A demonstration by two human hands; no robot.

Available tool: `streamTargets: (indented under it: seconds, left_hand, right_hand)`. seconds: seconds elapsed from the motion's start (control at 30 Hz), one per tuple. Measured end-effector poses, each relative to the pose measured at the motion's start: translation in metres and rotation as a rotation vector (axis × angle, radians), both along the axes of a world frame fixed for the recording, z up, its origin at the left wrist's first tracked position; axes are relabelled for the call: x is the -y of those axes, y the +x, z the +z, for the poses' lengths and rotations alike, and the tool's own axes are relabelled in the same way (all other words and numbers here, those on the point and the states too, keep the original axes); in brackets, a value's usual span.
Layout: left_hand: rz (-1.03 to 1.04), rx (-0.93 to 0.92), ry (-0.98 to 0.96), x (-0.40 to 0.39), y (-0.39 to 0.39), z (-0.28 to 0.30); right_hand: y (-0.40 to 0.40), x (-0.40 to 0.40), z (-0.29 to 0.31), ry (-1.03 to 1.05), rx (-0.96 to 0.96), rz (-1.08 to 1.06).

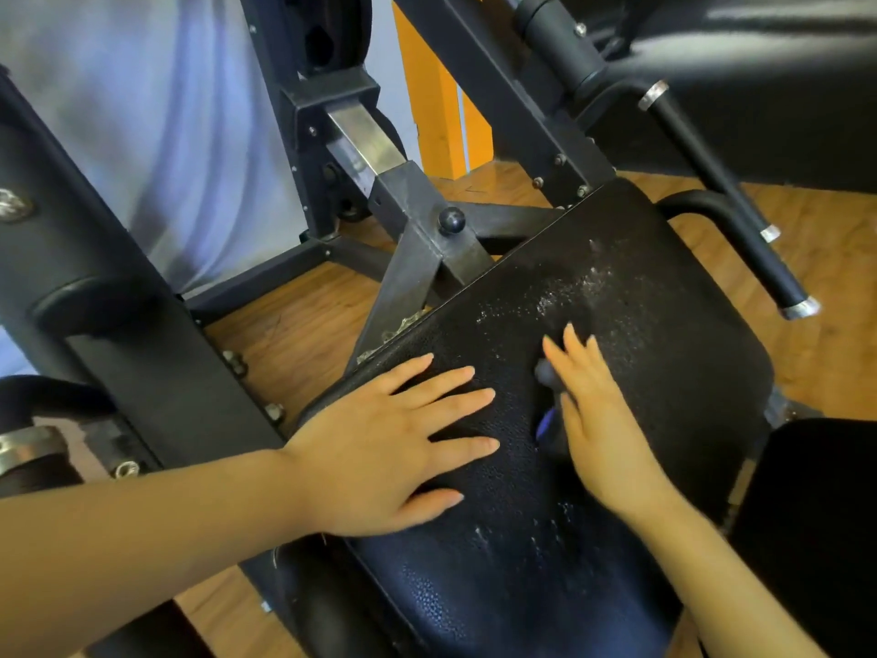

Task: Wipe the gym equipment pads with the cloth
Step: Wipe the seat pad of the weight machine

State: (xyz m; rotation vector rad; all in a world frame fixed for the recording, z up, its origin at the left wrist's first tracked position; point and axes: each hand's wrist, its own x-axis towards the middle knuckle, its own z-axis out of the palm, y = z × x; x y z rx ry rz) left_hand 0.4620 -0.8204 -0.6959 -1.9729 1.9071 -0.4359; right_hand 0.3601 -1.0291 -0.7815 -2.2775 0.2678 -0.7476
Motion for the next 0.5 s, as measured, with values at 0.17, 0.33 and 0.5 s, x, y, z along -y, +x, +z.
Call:
streamTargets:
  seconds: [0.17,0.33,0.5]
  left_hand:
    - [-0.012,0.032,-0.001,0.000,0.000,0.001]
    - [0.030,0.039,0.010,0.000,0.001,0.002]
    - [0.154,0.028,-0.078,0.005,-0.007,-0.006]
  right_hand:
    - [0.025,0.008,0.017,-0.049,-0.011,-0.038]
    - [0.080,0.034,0.051,-0.018,-0.018,-0.134]
    - [0.000,-0.009,-0.004,0.016,-0.008,-0.065]
